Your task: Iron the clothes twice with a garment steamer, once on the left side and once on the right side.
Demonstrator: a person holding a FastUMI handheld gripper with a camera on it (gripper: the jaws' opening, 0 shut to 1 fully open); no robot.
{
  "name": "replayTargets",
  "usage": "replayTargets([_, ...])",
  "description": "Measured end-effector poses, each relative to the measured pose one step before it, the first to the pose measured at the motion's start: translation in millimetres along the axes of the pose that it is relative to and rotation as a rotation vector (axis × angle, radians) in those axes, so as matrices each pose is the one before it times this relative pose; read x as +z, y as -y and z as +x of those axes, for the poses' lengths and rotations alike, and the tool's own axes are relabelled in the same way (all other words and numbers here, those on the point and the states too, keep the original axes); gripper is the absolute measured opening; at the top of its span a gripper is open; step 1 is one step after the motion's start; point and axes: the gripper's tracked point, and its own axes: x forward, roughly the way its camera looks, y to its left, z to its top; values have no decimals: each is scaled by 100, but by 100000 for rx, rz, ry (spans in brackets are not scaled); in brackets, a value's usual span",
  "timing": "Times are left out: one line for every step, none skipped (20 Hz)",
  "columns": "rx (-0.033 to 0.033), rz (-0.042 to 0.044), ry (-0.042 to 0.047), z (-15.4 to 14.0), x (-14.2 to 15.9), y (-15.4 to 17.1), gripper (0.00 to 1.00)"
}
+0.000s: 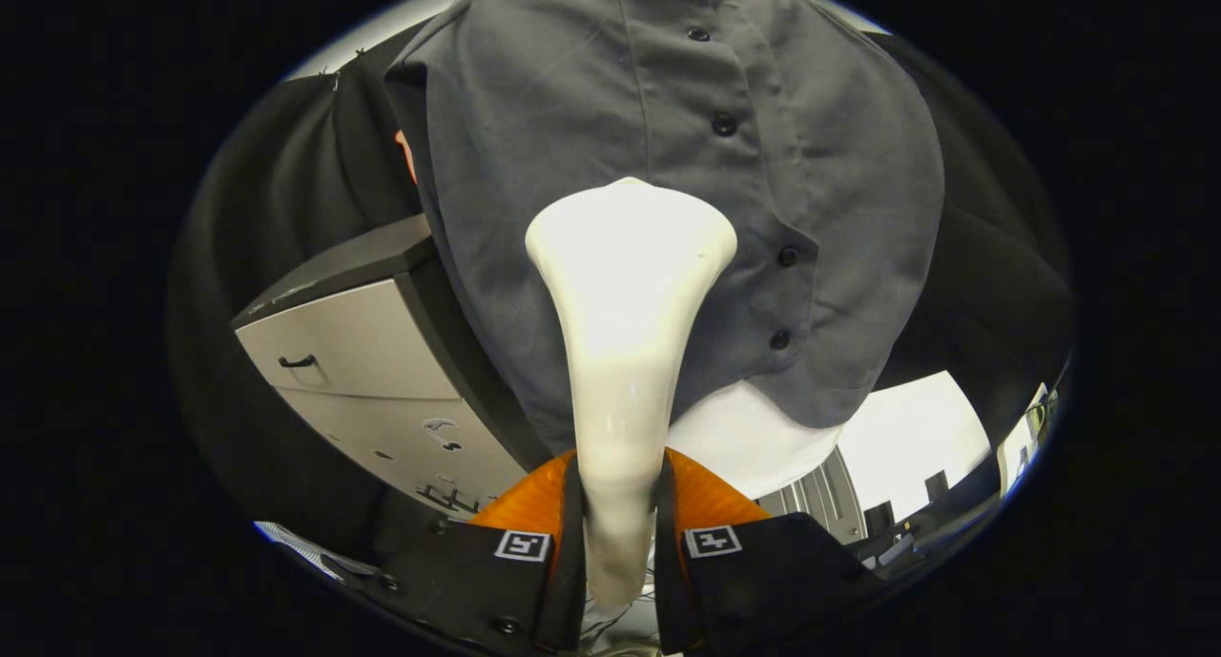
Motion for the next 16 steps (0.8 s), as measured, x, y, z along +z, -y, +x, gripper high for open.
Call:
replayTargets([333, 122, 775, -621, 573, 89, 37])
replayTargets([153, 113, 722, -622, 549, 342, 37])
replayTargets([-106, 159, 625, -511, 562, 348, 37])
replayTargets([-219, 328, 812, -521, 640, 398, 37])
replayTargets([-140, 523, 806, -458, 655, 358, 37])
replayTargets([-79, 584, 890, -581, 654, 398, 37])
replayTargets([-103, 354, 1174, -415, 790, 388, 37])
replayTargets([-224, -202, 979, -642, 711, 561, 37])
replayTargets([-140, -192, 1010, -431, 758, 501, 37])
replayTargets([-83, -170, 1039, -452, 766, 409, 37])
replayTargets([-68, -139, 972, -241, 807, 476, 37])
replayTargets([-187, -190, 1120, -295, 889, 459, 37])
replayTargets([-294, -453, 1074, -270, 852, 503, 37])
replayTargets([-328, -387, 1090, -293, 839, 587, 37])
replayTargets([-232, -409, 1027, -235, 840, 452, 37])
replayTargets([-196, -396, 1235, -294, 1037, 638, 37])
